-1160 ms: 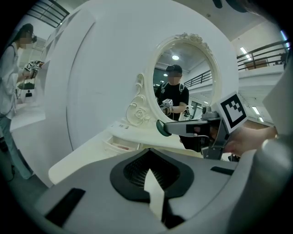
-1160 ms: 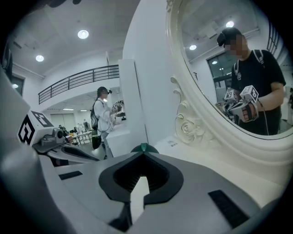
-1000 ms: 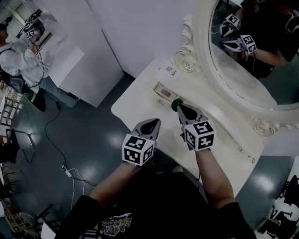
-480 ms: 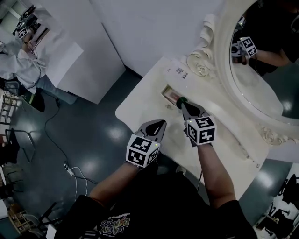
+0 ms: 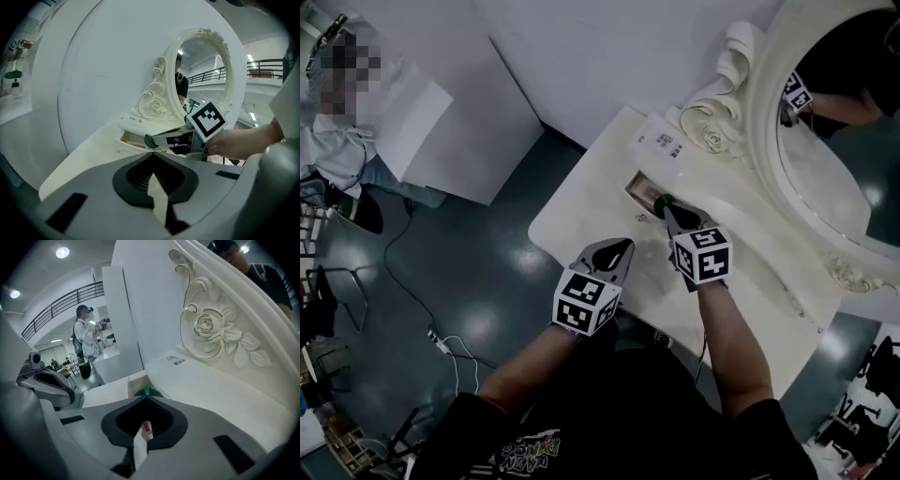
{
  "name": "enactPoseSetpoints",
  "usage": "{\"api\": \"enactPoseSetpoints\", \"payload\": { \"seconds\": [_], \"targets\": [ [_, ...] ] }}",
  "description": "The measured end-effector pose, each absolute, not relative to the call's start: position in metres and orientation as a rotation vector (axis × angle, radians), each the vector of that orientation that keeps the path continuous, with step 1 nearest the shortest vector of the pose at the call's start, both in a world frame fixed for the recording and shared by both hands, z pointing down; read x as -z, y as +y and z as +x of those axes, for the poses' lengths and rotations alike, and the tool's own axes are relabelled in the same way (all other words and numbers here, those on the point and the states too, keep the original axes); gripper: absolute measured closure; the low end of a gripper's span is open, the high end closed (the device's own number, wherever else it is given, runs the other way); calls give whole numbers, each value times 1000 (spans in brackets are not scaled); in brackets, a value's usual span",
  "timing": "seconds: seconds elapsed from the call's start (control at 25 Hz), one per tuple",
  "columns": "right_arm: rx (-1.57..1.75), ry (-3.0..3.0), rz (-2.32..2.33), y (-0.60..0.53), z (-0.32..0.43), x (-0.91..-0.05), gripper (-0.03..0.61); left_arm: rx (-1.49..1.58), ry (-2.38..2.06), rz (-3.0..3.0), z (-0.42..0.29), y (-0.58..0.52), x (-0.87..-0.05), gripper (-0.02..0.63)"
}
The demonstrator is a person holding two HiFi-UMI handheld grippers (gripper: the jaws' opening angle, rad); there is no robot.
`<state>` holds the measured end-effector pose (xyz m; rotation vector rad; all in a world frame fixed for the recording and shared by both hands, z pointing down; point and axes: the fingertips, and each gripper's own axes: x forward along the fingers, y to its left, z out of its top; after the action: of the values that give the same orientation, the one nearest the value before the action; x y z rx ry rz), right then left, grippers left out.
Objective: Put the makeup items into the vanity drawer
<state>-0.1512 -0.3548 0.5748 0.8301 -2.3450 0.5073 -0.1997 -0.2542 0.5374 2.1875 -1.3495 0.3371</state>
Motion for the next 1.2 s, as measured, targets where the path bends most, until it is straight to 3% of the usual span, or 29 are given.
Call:
{"api": "enactPoseSetpoints", "payload": {
  "seconds": [1.0, 1.2],
  "targets": [
    [-479, -2198, 791, -359, -153, -594, 545, -333, -1287, 2206, -205, -256, -543, 606],
    [-478, -2207, 805, -358, -152, -590, 480, -335, -1286, 2212, -204, -254, -542, 606]
  ]
}}
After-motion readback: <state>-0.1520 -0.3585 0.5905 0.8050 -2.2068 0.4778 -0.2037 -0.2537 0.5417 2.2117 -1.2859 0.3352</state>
